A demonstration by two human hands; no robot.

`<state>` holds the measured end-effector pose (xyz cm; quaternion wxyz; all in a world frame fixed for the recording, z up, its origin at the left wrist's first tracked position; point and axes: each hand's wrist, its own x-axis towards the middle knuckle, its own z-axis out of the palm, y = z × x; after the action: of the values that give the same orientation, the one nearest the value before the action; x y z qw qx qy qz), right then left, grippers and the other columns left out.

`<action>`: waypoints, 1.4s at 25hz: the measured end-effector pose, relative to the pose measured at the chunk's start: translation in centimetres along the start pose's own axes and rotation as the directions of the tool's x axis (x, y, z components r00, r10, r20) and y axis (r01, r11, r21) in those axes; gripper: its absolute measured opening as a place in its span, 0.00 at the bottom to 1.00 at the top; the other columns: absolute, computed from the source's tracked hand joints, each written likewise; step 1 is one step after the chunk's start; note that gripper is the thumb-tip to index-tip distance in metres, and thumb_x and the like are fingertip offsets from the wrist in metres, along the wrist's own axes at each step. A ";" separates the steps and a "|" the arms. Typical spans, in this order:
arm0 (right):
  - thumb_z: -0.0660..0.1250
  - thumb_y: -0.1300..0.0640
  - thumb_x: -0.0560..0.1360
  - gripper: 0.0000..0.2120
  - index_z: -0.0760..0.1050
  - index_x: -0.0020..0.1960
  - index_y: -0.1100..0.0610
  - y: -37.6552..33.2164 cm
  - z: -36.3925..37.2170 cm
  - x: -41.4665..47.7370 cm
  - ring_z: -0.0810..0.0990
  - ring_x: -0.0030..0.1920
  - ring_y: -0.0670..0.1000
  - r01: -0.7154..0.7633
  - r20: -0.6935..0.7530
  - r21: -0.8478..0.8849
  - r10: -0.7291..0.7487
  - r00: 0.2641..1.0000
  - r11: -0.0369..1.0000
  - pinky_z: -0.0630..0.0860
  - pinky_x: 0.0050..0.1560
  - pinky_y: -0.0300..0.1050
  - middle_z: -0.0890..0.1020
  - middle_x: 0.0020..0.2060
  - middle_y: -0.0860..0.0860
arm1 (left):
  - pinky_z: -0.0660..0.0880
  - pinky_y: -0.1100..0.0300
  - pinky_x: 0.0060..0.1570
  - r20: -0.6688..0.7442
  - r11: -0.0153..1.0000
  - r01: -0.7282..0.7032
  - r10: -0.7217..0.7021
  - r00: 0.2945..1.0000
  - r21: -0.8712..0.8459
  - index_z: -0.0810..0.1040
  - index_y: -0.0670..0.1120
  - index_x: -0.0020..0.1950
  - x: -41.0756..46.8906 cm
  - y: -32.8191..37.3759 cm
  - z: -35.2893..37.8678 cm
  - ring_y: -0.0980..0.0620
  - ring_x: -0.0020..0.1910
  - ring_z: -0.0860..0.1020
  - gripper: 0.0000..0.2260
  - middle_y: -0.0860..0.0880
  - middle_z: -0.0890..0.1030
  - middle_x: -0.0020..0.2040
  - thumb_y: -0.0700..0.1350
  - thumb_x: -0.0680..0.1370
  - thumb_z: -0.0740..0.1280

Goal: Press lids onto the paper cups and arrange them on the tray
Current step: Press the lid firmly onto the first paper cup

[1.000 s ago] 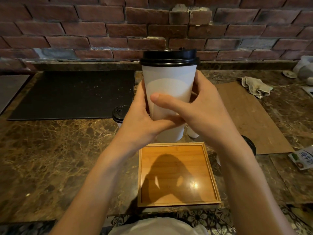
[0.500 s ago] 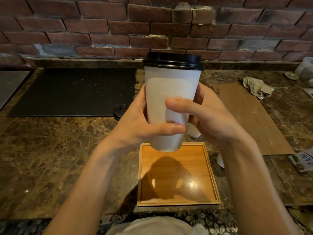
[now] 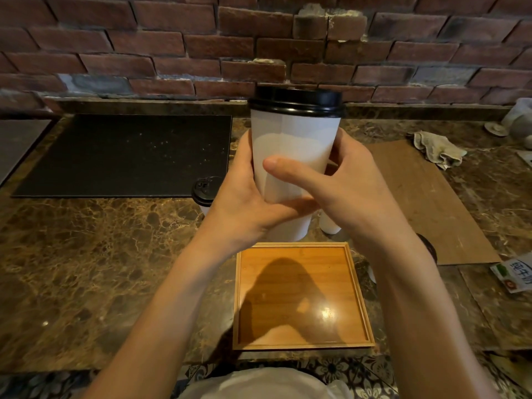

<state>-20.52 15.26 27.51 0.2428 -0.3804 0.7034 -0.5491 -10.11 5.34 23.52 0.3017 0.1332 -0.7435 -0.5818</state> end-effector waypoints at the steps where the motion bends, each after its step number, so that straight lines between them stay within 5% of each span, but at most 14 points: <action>1: 0.77 0.43 0.65 0.34 0.70 0.67 0.49 0.1 0.3 0.0 0.79 0.55 0.43 0.003 -0.033 -0.025 -0.004 0.999 1.000 0.82 0.49 0.42 0.79 0.56 0.44 | 0.74 0.73 0.47 -0.006 1.000 -0.008 0.008 1.000 -0.002 0.59 0.48 0.71 0.1 -0.1 0.2 0.67 0.58 0.74 0.42 0.59 0.72 0.59 0.45 0.63 0.78; 5: 0.77 0.43 0.64 0.35 0.69 0.68 0.49 0.1 0.5 -0.2 0.79 0.56 0.43 0.014 -0.080 -0.051 -0.018 0.997 0.999 0.82 0.52 0.44 0.79 0.57 0.45 | 0.74 0.73 0.48 -0.007 1.000 -0.012 0.012 1.000 0.001 0.58 0.48 0.71 0.1 0.0 0.4 0.68 0.59 0.73 0.43 0.59 0.71 0.60 0.47 0.61 0.76; 12: 0.77 0.41 0.61 0.33 0.73 0.63 0.46 -0.2 -0.7 -0.2 0.81 0.55 0.44 0.008 0.026 0.071 -0.009 1.000 0.997 0.83 0.51 0.45 0.81 0.54 0.44 | 0.75 0.73 0.42 0.057 1.000 0.024 -0.023 0.998 -0.016 0.63 0.63 0.63 0.2 0.4 -0.5 0.66 0.55 0.76 0.36 0.69 0.75 0.53 0.51 0.60 0.77; 21: 0.73 0.51 0.65 0.29 0.72 0.65 0.54 0.4 -1.3 -0.1 0.82 0.57 0.51 -0.051 0.211 0.184 0.011 0.977 0.982 0.81 0.54 0.49 0.82 0.56 0.52 | 0.77 0.69 0.46 0.118 0.997 0.025 -0.017 0.993 -0.071 0.66 0.53 0.65 -0.2 0.4 -0.6 0.59 0.56 0.78 0.34 0.62 0.78 0.54 0.44 0.63 0.77; 26: 0.75 0.48 0.65 0.30 0.73 0.65 0.53 0.1 -0.9 0.0 0.82 0.54 0.48 -0.031 0.155 0.164 0.005 0.988 0.986 0.81 0.48 0.42 0.82 0.54 0.50 | 0.76 0.71 0.44 0.034 1.000 0.019 -0.018 0.999 -0.017 0.65 0.60 0.63 -0.2 0.7 -0.1 0.63 0.56 0.76 0.36 0.62 0.76 0.55 0.48 0.61 0.78; 30: 0.77 0.46 0.65 0.31 0.72 0.64 0.50 -0.1 -0.7 -0.2 0.81 0.52 0.42 0.013 0.068 0.083 -0.018 0.998 0.996 0.79 0.44 0.34 0.80 0.53 0.45 | 0.73 0.76 0.45 -0.008 0.999 -0.035 0.035 0.999 0.017 0.60 0.54 0.68 -0.2 0.7 0.5 0.69 0.57 0.74 0.41 0.60 0.73 0.58 0.48 0.61 0.79; 35: 0.78 0.46 0.66 0.33 0.70 0.67 0.50 0.2 0.1 -0.5 0.79 0.55 0.43 0.047 -0.055 0.004 -0.046 0.997 0.999 0.81 0.50 0.42 0.79 0.57 0.45 | 0.73 0.73 0.51 -0.048 0.998 -0.058 0.059 0.997 0.016 0.57 0.47 0.73 0.0 0.2 0.9 0.66 0.61 0.73 0.45 0.57 0.71 0.61 0.44 0.62 0.78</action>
<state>-20.22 15.58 27.22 0.2115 -0.3806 0.6992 -0.5670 -10.61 6.18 23.61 0.3356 0.1276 -0.7438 -0.5637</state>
